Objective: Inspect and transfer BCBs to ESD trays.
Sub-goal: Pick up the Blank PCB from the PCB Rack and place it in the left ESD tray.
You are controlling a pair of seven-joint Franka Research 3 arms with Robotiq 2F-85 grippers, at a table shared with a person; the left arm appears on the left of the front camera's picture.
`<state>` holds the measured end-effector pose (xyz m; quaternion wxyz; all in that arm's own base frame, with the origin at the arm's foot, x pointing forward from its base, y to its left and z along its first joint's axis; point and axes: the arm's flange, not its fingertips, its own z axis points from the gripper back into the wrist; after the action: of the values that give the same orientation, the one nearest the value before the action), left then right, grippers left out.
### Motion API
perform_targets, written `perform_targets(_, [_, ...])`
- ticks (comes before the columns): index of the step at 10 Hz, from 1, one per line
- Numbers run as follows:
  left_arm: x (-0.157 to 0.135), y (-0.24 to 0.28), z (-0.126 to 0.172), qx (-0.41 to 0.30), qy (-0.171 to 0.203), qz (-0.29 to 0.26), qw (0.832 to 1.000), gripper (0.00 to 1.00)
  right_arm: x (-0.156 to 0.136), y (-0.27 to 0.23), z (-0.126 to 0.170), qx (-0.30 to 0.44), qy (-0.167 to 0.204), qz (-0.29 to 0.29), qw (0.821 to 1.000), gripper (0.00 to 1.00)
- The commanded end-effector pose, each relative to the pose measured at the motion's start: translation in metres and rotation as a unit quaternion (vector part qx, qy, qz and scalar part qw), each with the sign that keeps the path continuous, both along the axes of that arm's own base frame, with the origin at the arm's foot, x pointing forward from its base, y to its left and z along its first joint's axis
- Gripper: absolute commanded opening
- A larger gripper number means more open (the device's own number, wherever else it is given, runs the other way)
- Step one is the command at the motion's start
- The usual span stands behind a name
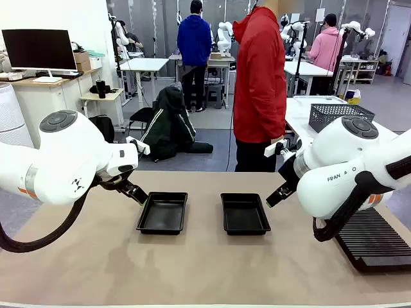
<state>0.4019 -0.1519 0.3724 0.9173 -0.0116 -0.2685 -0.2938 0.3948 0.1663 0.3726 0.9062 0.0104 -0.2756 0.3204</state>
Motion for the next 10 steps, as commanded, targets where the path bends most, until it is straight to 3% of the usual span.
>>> perform_targets(1, [0.000, 0.000, 0.000, 0.000, 0.000, 0.000, 1.000, 1.00, 0.000, 0.000, 0.000, 0.000, 0.000, 0.000, 1.000, 1.00])
perform_targets(9, [-0.001, -0.001, 0.000, 0.001, 0.000, -0.002, 1.000, 1.00, 0.000, 0.000, 0.000, 0.000, 0.000, 0.000, 1.000, 1.00])
perform_targets(10, [-0.005, 0.002, 0.019, -0.034, 0.013, 0.014, 0.999, 1.00, -0.002, -0.014, 0.026, 0.023, 0.012, -0.024, 0.999, 1.00])
